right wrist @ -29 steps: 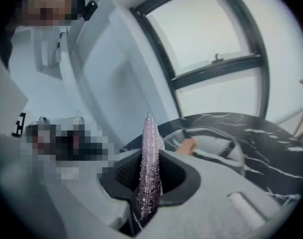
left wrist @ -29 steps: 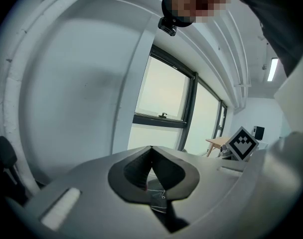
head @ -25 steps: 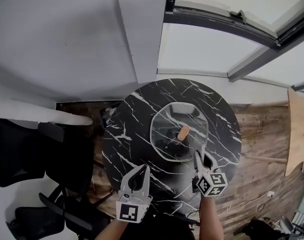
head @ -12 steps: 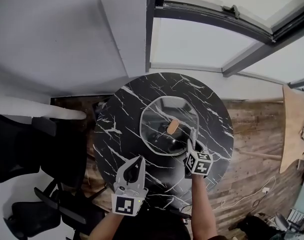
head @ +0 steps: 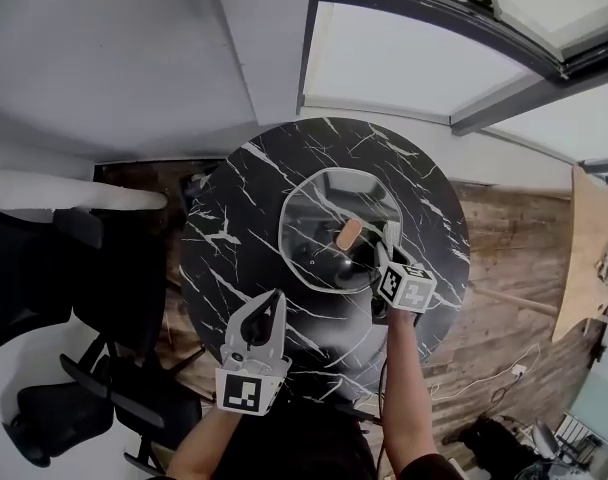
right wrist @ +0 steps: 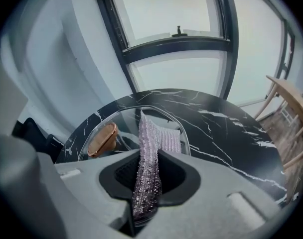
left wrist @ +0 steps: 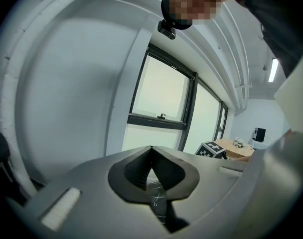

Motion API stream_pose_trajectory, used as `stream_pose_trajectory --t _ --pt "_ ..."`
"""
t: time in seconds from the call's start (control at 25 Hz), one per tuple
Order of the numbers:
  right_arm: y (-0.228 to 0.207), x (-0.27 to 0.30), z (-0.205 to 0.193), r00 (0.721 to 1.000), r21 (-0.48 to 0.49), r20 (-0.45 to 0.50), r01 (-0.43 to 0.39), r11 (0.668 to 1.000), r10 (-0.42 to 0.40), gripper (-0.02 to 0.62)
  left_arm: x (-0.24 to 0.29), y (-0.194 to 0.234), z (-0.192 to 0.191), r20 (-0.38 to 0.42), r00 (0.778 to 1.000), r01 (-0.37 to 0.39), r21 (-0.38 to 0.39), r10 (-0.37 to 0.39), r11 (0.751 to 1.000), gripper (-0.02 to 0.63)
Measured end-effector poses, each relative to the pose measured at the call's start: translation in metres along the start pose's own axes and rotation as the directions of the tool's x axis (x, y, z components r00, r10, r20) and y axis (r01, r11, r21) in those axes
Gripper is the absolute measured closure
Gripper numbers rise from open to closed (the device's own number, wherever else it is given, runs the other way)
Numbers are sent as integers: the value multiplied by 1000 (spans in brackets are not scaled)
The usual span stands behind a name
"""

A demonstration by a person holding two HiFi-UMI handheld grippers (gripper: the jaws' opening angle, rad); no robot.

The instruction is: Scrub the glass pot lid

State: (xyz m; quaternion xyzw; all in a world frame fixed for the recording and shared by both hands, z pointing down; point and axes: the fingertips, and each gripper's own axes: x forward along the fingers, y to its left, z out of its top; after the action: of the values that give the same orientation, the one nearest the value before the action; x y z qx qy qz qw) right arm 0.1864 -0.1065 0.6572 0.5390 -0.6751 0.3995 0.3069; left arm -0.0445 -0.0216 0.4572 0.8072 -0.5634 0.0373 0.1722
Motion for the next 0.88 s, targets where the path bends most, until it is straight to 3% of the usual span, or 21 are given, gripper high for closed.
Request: stream_pose_trajectory --t 0.36,0.88 --pt "-3 19 31 1000 -54 -29 -8 998 6 523 6 15 -8 -4 1000 -22 -34 21 999 603" --pt "11 36 63 999 -171 -51 -18 985 9 523 2 27 -12 14 1000 -19 -21 19 1000 603"
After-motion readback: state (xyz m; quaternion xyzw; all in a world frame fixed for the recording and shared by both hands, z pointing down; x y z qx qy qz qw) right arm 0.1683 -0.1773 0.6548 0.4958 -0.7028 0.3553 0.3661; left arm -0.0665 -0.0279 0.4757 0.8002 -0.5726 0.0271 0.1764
